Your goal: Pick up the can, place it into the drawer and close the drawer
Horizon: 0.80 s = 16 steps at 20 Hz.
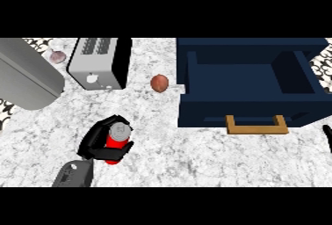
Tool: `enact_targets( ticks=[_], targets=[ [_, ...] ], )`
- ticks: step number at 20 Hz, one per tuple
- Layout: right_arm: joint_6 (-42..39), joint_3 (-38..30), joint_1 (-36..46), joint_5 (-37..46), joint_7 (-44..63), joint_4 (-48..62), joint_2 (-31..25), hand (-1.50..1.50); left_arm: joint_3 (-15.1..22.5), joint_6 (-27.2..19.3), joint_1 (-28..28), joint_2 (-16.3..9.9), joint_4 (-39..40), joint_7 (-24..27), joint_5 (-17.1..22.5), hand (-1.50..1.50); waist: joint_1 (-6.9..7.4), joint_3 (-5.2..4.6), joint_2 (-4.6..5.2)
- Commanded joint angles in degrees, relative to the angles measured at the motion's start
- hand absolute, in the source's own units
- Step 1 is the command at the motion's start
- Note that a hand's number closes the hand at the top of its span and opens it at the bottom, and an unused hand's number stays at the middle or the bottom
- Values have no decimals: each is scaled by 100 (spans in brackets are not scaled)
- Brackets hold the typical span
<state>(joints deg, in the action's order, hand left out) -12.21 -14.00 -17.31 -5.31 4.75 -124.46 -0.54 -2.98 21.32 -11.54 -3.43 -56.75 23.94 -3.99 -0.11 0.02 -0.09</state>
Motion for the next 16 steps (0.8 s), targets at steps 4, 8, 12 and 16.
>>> enact_targets(
  ticks=[4, 8, 12, 16],
  targets=[
    [-30, -181, 274, -143, 102, 88, -148, -150, -698, -798, -167, 80, -118, -168, 389, 150, 23, -1, 8],
    [42, -10, 101, 64, -90, 127, 34, -150, -1447, -1579, -194, -119, -148, -211, 662, 150, 37, 0, 6],
    [40, -183, 83, -188, 134, -126, -73, -150, -1224, -1769, -334, -22, -503, -459, 696, 150, -12, -1, 4],
    [-38, -222, 193, -21, -89, 360, -122, -150, -851, -1942, -470, 92, -1110, -920, 578, 150, -2, 0, 5]
  ],
)
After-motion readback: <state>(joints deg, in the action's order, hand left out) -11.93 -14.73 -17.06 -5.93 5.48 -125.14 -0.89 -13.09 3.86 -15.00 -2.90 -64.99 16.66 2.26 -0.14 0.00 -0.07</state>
